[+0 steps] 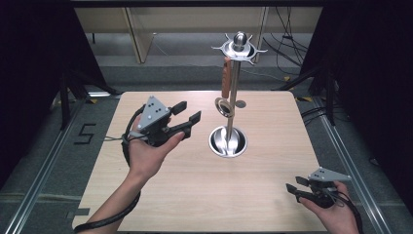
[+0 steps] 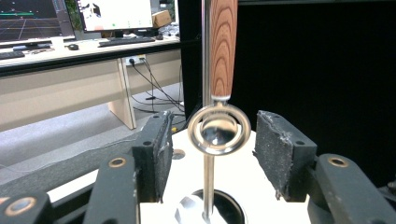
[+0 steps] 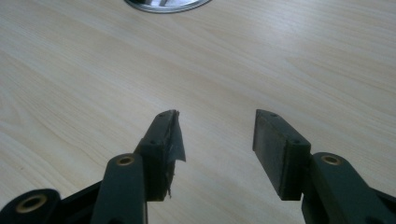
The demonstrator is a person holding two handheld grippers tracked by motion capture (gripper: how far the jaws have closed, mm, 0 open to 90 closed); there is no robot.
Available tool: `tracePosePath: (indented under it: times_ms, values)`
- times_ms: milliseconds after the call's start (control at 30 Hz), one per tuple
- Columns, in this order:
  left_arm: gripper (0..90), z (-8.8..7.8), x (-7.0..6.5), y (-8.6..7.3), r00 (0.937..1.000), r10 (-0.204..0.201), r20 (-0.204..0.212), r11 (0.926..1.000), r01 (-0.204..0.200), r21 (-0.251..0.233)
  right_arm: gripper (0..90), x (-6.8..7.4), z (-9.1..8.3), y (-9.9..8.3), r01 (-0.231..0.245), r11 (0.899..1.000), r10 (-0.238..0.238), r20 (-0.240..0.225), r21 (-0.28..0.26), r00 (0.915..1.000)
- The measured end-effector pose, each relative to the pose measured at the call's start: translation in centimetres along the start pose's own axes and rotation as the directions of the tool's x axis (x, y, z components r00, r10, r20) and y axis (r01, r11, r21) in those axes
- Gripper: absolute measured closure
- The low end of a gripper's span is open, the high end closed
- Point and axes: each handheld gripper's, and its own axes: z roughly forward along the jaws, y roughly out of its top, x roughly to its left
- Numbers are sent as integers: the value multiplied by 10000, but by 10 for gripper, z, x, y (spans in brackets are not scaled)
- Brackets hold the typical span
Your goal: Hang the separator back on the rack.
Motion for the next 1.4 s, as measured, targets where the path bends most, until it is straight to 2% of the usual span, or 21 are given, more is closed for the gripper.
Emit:
tracePosePath:
  times_ms: [533, 700, 733, 1000, 1267, 1300, 1400]
  values:
    - [449, -41, 13, -39, 9981, 189, -586, 9997, -179, 170, 500, 0, 0, 0, 29, 10000, -29, -9, 48, 10000]
    - [448, -49, 15, -55, 9967, 88, -804, 9995, -62, 317, 499, 0, 0, 0, -7, 10000, 7, 28, -28, 10000]
    - [447, -51, 16, -58, 9964, 91, -837, 9993, -61, 362, 499, -2, 0, 0, 246, 9996, -246, 29, -103, 9997]
    - [441, -62, 24, -87, 9942, -33, -1076, 9980, 100, 619, 498, -2, 1, 0, 204, 9998, -204, -20, -69, 9998]
    - [435, -68, 34, -121, 9911, -110, -1324, 9909, 286, 1315, 497, -2, 1, 0, 234, 9997, -233, 37, -65, 9997]
    - [434, -68, 36, -125, 9913, -114, -1311, 9907, 290, 1330, 497, 0, 1, 0, 4, 10000, -4, 36, 5, 10000]
    - [432, -70, 39, -136, 9897, -219, -1415, 9870, 439, 1549, 497, 0, 1, 0, 9, 10000, -9, 25, 18, 10000]
